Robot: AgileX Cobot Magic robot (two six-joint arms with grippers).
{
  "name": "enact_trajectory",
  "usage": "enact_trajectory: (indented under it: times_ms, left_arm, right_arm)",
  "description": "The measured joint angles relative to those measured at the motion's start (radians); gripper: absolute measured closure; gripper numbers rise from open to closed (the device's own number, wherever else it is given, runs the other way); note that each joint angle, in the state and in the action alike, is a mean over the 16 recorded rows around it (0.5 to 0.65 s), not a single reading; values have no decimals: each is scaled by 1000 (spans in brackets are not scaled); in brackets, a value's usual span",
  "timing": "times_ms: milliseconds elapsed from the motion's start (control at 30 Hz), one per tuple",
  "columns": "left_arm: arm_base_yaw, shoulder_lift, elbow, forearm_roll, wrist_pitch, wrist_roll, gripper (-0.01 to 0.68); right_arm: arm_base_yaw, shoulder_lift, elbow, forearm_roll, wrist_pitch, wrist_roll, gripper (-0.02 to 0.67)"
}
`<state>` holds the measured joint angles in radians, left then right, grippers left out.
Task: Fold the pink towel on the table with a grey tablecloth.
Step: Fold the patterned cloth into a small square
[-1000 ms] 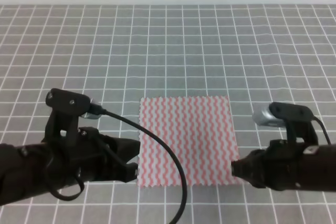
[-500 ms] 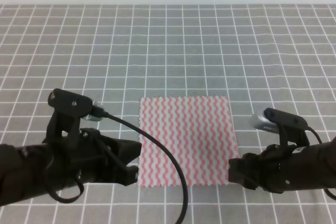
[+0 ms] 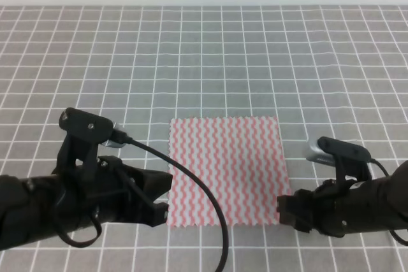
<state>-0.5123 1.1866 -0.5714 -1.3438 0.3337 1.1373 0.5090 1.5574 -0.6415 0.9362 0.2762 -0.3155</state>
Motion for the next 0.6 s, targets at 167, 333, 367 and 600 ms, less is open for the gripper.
enact_trajectory:
  times_ms: [167,333,367,600]
  left_arm:
    - [0,0,0,0,-1,1,676]
    - [0,1,0,0,-1,2,677]
    - [0,1,0,0,-1,2,677]
    - [0,0,0,0,2,4,676]
  right_arm:
    - [0,15,0,10,-3,-1,383]
    - [-1,25,1,20,-4,-1,383]
    - [-1,27,0,22,-5,-1,383]
    - [0,30,-2,26,-9,-2,385]
